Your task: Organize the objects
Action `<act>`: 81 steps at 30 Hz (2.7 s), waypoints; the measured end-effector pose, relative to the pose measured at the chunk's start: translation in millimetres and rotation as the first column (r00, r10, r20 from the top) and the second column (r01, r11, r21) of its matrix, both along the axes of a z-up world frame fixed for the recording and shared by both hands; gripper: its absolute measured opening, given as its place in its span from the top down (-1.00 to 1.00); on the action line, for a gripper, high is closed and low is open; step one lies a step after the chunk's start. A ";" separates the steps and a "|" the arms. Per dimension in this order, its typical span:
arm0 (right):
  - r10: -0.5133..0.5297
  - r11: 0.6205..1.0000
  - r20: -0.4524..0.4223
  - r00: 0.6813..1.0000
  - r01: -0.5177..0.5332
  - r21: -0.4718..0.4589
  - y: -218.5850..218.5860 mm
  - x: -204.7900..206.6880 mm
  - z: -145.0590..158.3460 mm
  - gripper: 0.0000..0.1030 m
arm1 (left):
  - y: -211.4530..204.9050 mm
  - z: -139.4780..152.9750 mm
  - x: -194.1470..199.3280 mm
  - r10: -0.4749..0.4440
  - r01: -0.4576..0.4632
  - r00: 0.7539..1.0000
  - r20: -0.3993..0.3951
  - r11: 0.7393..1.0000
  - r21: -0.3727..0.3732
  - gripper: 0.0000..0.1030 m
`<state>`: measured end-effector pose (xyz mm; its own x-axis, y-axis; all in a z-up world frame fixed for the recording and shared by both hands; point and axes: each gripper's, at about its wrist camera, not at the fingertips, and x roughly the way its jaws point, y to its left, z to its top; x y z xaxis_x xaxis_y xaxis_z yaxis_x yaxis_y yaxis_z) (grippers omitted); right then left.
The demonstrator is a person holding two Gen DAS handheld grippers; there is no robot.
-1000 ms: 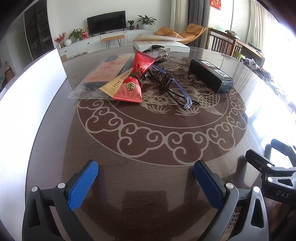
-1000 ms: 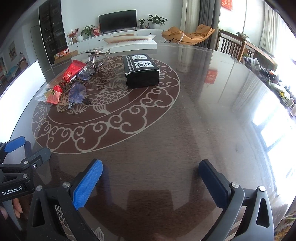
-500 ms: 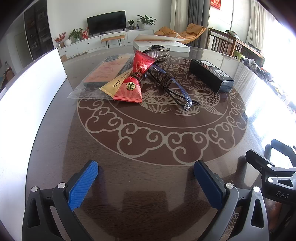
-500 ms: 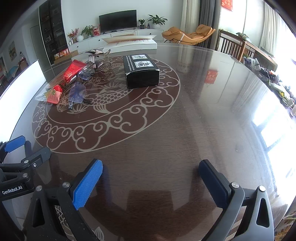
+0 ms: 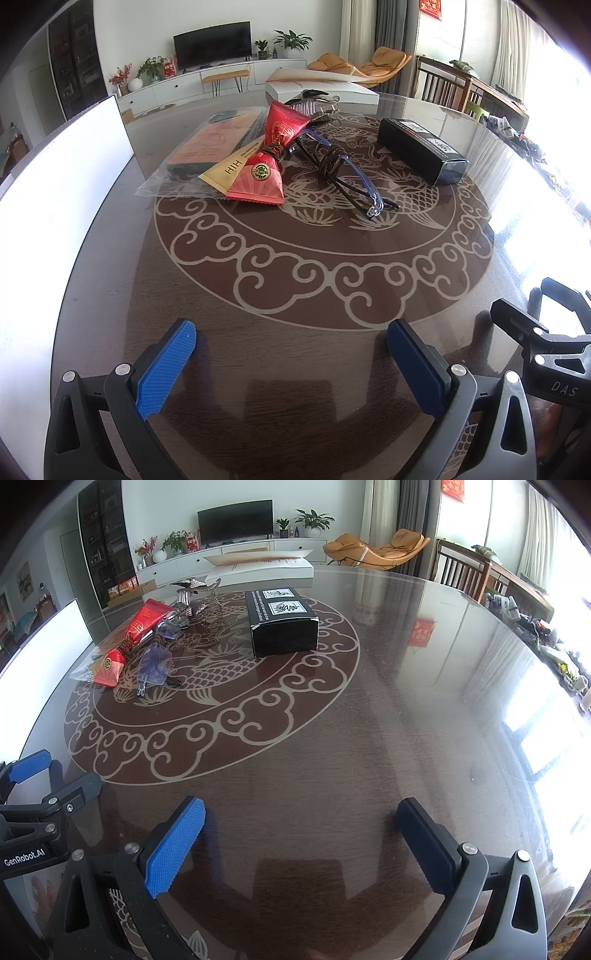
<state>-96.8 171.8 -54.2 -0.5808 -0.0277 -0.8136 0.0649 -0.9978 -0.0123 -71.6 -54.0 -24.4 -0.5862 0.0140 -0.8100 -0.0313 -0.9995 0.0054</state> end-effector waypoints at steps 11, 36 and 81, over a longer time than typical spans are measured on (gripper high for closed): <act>0.000 1.000 0.000 1.000 0.000 0.000 0.5 -0.1 -0.2 -1.00 | 0.1 -0.2 -0.6 0.000 0.000 1.000 0.000 1.000 0.000 -1.00; 0.000 1.000 -0.001 1.000 0.000 0.000 -0.6 -0.4 -0.6 -1.00 | 0.0 0.0 0.2 0.000 0.000 1.000 0.000 1.000 0.000 -1.00; 0.001 1.000 -0.002 1.000 -0.001 -0.001 -0.9 0.5 -0.9 -1.00 | -4.9 0.4 11.9 -0.058 0.058 0.996 0.064 0.998 -0.004 -1.00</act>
<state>-96.3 170.9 -55.2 -0.5825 -0.0293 -0.8123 0.0661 -0.9977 -0.0114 -59.7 -58.9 -24.0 -0.5317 0.0417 -0.8459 -0.0899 -0.9959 0.0074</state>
